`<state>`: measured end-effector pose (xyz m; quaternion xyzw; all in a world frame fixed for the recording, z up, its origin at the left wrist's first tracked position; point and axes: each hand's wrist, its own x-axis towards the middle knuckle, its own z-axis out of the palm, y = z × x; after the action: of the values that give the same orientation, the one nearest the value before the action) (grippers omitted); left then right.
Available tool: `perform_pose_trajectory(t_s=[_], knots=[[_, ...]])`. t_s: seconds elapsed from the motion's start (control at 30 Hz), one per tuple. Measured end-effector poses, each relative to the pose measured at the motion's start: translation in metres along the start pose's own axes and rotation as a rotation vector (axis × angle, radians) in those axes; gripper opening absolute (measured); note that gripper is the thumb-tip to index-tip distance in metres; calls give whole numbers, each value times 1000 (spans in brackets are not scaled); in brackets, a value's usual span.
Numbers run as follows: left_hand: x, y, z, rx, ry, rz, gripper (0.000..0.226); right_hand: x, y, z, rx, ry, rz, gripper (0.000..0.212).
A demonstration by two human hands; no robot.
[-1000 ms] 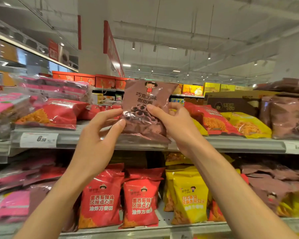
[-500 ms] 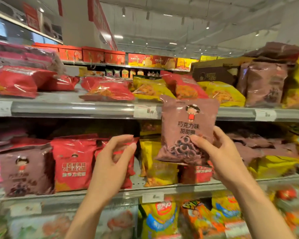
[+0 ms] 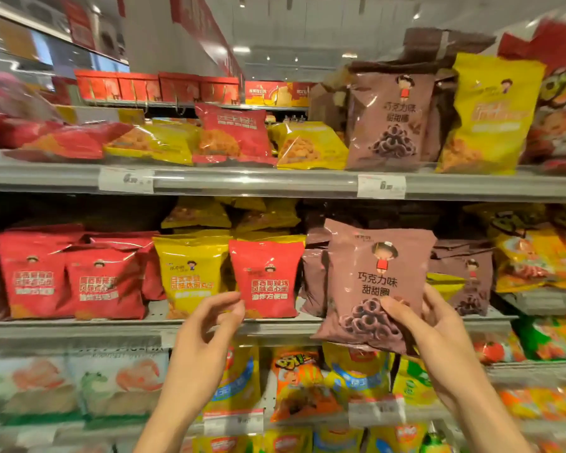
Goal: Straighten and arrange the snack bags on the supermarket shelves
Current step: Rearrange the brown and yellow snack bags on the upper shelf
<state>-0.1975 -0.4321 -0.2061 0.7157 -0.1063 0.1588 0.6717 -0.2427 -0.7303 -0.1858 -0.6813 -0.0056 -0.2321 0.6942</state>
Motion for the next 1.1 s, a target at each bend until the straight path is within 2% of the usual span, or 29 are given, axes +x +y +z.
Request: perform_pose_trajectory(t_s=[0.17,0.27,0.33,0.5,0.6,0.8,0.97,1.1], knots=[[-16,12,54,19,-26,-30,17,4,-1,-63,14,45,53,49],[-13,20,78,30,-47,-31,21,11,0,-86,5,92,85,59],[-6,26,90,23,-59,-12,21,15,-5,-95,-15,115,87,55],[18,40,116,1,-109,59,17,22,-27,-112,-72,144,16,44],[34,48,129,11,-149,121,16,30,-37,-123,-90,164,-39,53],[57,79,156,17,-207,230,13,51,-55,-153,-123,190,-115,54],[87,125,199,140,-177,362,17,80,-77,-182,-134,251,-201,39],[113,169,261,370,-152,520,43,110,-97,-213,-139,292,-262,33]])
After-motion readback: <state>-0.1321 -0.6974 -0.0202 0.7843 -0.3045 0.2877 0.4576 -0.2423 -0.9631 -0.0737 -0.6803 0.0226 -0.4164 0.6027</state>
